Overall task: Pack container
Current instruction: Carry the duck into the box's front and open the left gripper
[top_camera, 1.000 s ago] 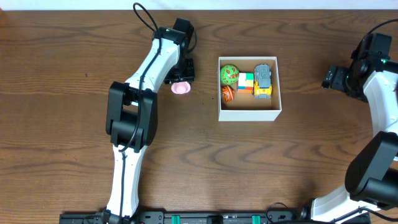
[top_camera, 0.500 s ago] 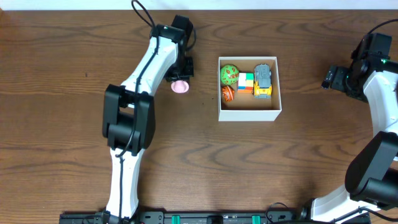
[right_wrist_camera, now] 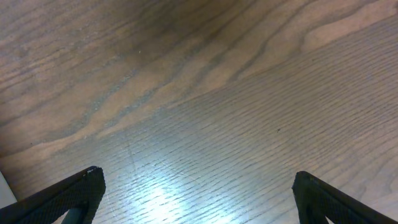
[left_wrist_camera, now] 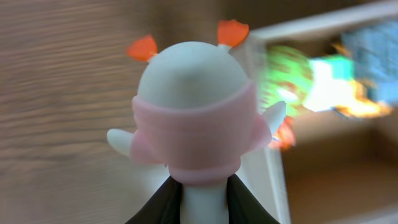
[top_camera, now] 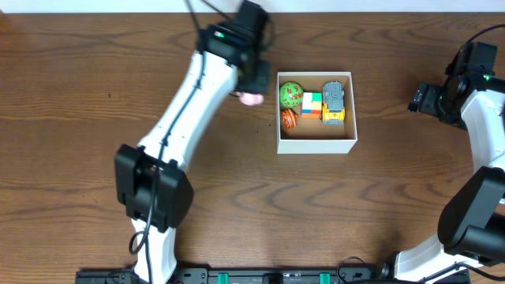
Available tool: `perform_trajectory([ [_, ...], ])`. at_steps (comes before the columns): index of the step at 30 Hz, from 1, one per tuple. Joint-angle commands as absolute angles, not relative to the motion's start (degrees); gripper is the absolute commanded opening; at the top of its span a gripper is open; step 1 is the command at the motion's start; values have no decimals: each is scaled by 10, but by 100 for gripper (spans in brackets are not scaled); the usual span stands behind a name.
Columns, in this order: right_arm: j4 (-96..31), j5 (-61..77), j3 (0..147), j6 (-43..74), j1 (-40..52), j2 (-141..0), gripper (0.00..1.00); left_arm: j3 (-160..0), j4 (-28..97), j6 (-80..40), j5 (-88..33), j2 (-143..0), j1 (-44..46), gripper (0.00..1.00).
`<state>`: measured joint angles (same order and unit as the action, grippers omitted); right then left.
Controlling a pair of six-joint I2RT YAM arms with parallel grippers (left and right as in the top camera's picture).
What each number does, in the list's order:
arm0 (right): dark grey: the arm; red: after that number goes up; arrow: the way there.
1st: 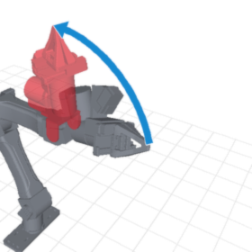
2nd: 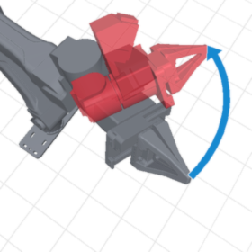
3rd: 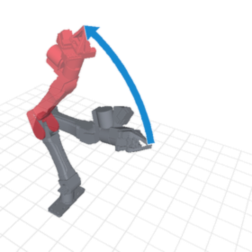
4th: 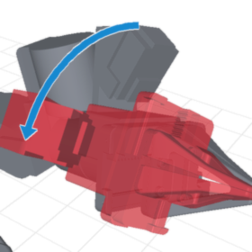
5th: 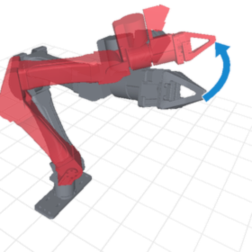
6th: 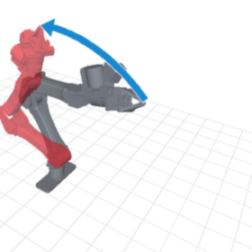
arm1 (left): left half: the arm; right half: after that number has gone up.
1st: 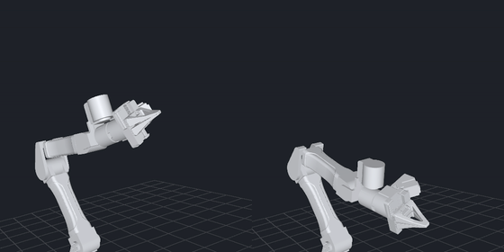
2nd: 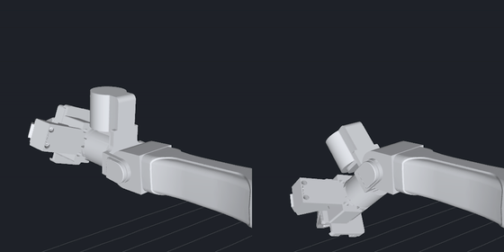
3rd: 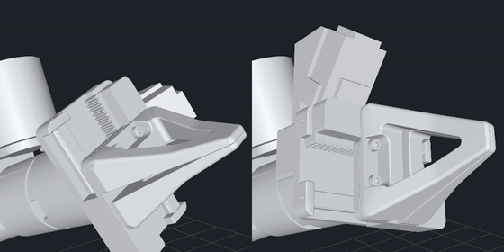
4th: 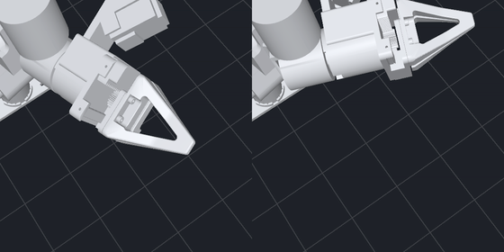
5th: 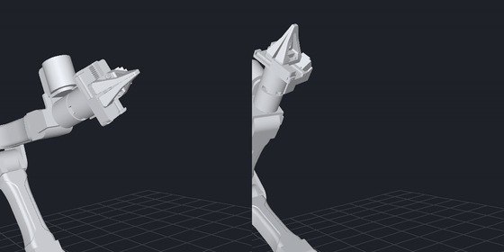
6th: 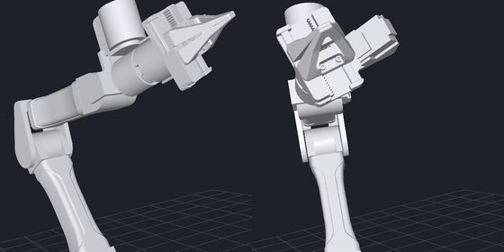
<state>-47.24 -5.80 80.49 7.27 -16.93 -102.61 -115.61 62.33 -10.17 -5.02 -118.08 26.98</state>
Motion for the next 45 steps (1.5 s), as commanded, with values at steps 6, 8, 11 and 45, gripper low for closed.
perform_trajectory([
  [6,-471,-57,803,83,-172,-1029,99,-1153,632,12,-60,-1168,385,24],
  [8,-471,-58,803,83,-172,-1029,99,-1153,631,28,-60,-1168,402,24],
  [11,-471,-58,803,83,-172,-1029,99,-1153,631,41,-60,-1168,418,25],
  [45,-472,-58,803,83,-173,-1029,99,-1153,582,23,24,-1159,425,98],
])
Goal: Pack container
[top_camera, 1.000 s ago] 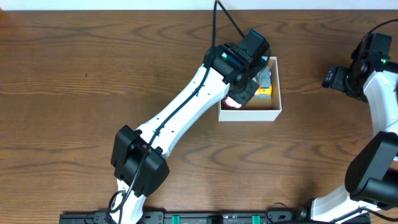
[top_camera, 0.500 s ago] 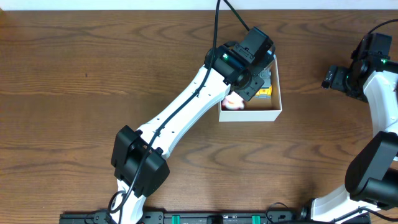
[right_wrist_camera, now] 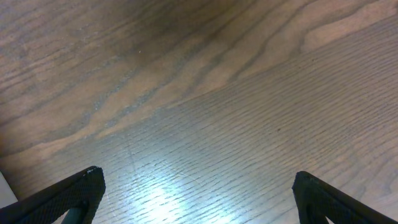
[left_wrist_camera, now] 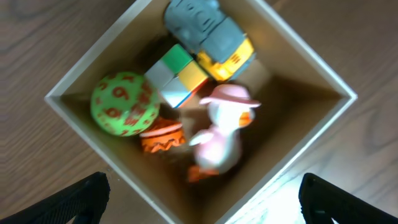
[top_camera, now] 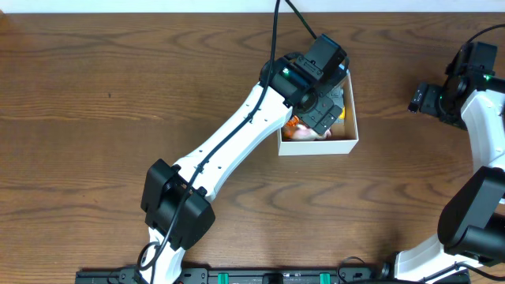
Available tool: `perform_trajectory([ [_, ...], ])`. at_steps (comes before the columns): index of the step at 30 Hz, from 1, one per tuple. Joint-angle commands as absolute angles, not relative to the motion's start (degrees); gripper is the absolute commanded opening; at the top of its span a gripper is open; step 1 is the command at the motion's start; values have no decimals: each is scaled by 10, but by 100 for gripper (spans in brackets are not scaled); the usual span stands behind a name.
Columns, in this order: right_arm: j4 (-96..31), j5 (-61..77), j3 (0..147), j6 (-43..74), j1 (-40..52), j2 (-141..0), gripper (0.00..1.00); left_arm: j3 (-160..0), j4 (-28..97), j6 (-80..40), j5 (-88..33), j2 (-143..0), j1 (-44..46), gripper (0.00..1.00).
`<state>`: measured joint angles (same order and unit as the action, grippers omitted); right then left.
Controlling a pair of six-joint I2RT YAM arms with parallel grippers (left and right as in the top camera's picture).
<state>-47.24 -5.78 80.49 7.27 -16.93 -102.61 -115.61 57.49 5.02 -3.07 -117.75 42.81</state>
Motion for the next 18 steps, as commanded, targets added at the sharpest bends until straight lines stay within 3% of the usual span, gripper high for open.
perform_trajectory([
  [1,-471,-57,803,83,-172,-1029,99,-1153,585,9,43,-1152,423,98],
  [13,-471,-58,803,83,-172,-1029,99,-1151,773,-214,243,-999,333,98],
  [18,-471,-57,803,83,-172,-1029,99,-1082,759,-222,271,-902,327,98],
])
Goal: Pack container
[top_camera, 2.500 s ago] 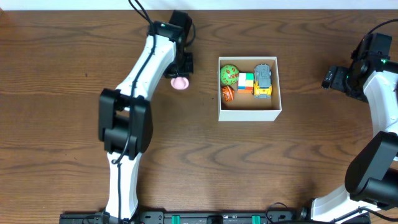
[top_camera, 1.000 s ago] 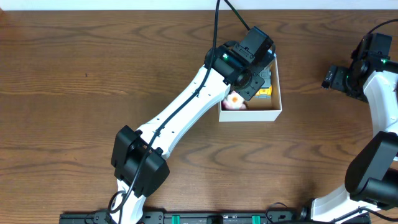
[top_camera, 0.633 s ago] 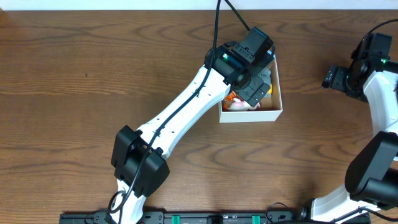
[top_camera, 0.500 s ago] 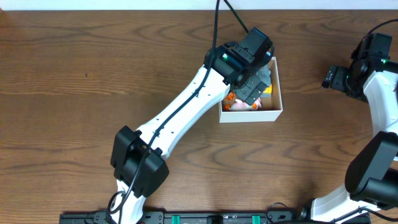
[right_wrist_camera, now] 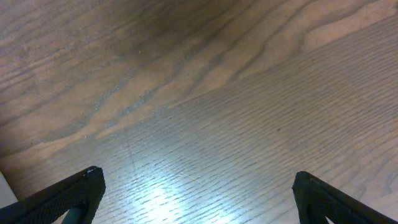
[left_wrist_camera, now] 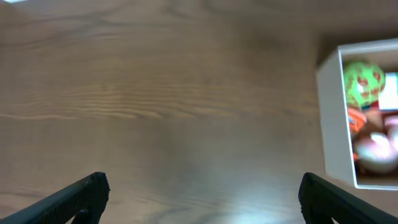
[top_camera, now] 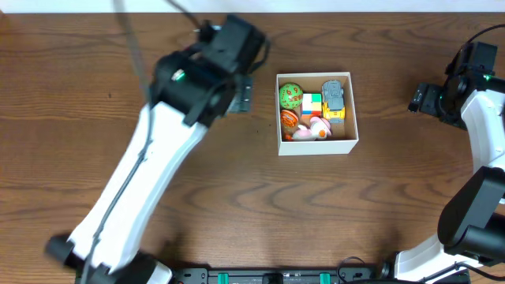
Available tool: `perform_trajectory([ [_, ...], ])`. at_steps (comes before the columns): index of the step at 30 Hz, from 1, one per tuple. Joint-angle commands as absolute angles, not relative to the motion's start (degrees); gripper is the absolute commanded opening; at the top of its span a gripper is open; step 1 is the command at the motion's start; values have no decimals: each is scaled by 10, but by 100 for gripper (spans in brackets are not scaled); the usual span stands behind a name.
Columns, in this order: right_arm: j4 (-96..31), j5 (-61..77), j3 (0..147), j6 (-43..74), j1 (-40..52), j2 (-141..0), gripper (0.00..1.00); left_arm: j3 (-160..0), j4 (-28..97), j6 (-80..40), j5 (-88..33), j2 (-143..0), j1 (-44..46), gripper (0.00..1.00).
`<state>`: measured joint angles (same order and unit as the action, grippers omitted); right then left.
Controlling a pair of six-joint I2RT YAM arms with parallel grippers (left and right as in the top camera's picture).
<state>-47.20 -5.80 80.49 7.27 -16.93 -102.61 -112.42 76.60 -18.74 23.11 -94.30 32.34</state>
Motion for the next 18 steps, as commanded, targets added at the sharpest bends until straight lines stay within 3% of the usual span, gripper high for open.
perform_trajectory([
  [1,-471,-57,803,83,-172,-1029,99,-1051,745,-222,271,-874,328,98],
  [13,-471,-57,803,83,-172,-1029,99,-603,442,-242,200,-509,328,98],
  [18,-471,-57,803,83,-172,-1029,99,-531,419,-282,199,-443,328,98],
])
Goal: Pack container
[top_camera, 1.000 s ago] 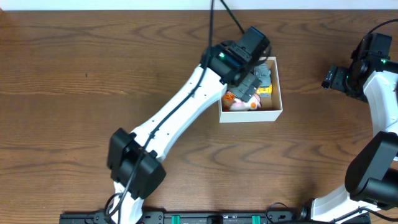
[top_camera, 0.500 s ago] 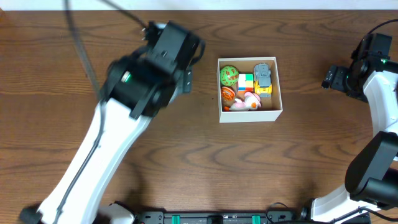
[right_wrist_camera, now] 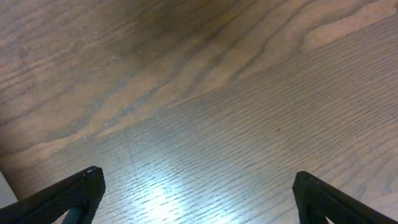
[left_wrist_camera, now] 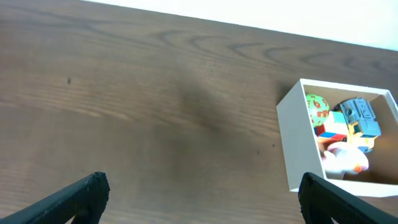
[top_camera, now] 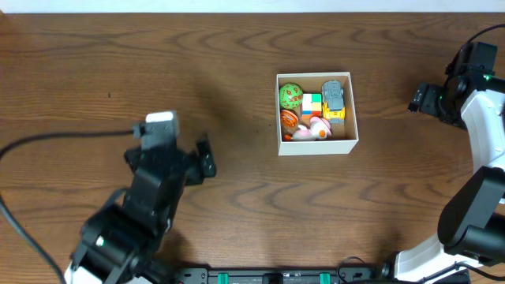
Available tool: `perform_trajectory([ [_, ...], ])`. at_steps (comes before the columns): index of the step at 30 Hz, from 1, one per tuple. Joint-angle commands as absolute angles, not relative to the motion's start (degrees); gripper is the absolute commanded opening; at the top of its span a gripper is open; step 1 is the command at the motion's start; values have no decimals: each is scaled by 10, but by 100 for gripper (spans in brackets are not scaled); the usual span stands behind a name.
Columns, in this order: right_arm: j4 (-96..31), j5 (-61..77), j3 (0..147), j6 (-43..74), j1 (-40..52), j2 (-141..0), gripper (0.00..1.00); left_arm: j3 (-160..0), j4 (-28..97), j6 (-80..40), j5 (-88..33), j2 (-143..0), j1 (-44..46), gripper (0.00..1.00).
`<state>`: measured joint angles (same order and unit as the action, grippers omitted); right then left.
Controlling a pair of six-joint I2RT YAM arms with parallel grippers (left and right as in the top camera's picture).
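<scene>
A white box (top_camera: pixel 353 110) stands on the wooden table right of centre. Inside lie a green ball (top_camera: pixel 291 94), a coloured cube (top_camera: pixel 312 105), a grey and yellow toy truck (top_camera: pixel 334 102), an orange toy (top_camera: pixel 288 120) and a pink and white duck (top_camera: pixel 317 129). The left wrist view shows the same box (left_wrist_camera: pixel 295 146) from the side. My left gripper (top_camera: pixel 203 158) is open over bare table far left of the box, nothing between its fingertips (left_wrist_camera: pixel 81 194). My right gripper (top_camera: pixel 418 99) is open at the right edge, over bare wood (right_wrist_camera: pixel 199 124).
A black cable (top_camera: pixel 63 138) trails from the left arm across the left of the table. The right arm (top_camera: pixel 481 118) stands along the right edge. A white strip (left_wrist_camera: pixel 249 12) runs behind the table's far edge.
My left arm has drawn back from beside the box's left wall to the front left of the table. Its gripper stays open and empty. The box, toys and right arm are unchanged.
My left gripper first held the pink and white duck just left of the box. Then it was open above the box with the duck lying inside. After that it stood left of the box, and now it is far back at the front left.
</scene>
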<state>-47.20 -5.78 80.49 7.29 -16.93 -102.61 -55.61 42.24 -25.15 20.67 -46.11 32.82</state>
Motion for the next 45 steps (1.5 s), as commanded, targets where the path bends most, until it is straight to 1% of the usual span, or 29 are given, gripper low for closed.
perform_trajectory([
  [1,-471,-58,803,83,-172,-1029,99,-526,424,-282,200,-439,328,98],
  [7,-471,-58,803,83,-172,-1029,99,-522,488,-283,197,-442,329,98],
  [20,-471,-57,803,83,-172,-1029,99,-516,487,-290,185,-470,328,98],
  [25,-471,-57,803,83,-172,-1029,99,-494,466,-290,185,-464,316,98],
  [29,-471,-57,803,83,-172,-1029,99,-445,393,-285,180,-424,284,98],
  [34,-471,-57,803,83,-172,-1029,99,-309,259,-229,88,-317,198,98],
  [40,-471,-57,803,83,-172,-1029,99,-161,122,-199,1,-197,108,98],
  [43,-471,-57,803,83,-172,-1029,99,-123,84,-177,-23,-152,84,98],
  [45,-471,-58,803,83,-172,-1029,99,-108,82,-174,-24,-120,72,98],
])
